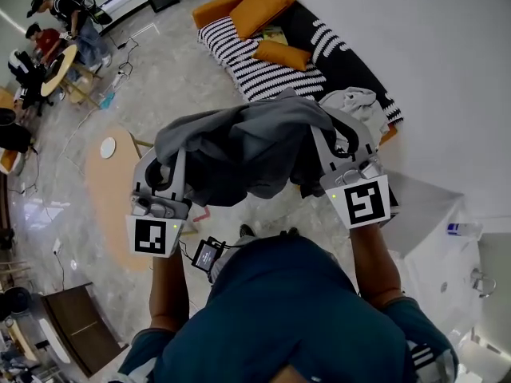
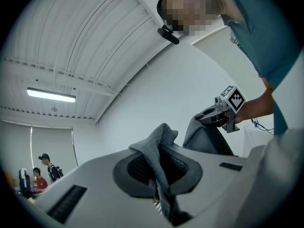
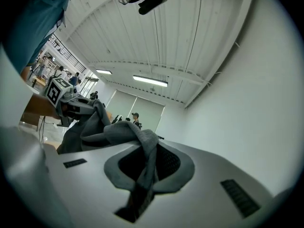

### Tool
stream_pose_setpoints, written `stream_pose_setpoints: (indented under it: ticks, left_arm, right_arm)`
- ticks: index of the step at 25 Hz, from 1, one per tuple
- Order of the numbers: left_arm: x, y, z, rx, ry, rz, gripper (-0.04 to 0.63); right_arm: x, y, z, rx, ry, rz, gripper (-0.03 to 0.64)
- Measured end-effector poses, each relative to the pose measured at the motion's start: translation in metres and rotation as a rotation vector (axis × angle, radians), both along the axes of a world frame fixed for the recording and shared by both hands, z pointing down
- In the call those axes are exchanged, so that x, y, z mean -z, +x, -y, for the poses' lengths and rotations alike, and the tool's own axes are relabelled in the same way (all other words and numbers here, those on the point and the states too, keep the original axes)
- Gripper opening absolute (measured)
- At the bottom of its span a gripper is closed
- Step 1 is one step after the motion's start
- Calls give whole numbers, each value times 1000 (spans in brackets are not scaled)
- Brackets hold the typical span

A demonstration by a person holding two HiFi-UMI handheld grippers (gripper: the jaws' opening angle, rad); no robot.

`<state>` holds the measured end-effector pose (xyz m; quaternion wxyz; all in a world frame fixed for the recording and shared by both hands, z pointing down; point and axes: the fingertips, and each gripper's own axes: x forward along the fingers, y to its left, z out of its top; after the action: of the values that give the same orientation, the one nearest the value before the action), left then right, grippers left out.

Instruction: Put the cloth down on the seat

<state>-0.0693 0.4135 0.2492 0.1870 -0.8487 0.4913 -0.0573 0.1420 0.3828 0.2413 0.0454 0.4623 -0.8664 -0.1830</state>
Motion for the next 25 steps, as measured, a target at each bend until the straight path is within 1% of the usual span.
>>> stream_pose_setpoints:
  ticks: [5, 8, 12, 18, 22, 25]
  left_arm:
    - [1, -35, 25, -44, 3, -1, 20]
    - [0, -54, 39, -63, 2, -15, 20]
    - [-2, -67, 53, -81, -3, -19, 20]
    - [-11, -65, 69, -70, -12, -14, 20]
    - [-10, -48, 88, -48, -11, -16, 20]
    - [-11, -33, 105, -31, -19, 17, 20]
  right_arm:
    - [-1, -30, 19, -53, -7, -17, 34]
    - [-3, -46, 30, -80, -10, -25, 34]
    - [-3, -55, 41, -104, -11, -28, 34]
    - [-10, -51, 58, -97, -20, -35, 34]
    - [-12, -37, 82, -71, -15, -30, 34]
    - [-12, -24, 104, -49, -8, -24, 34]
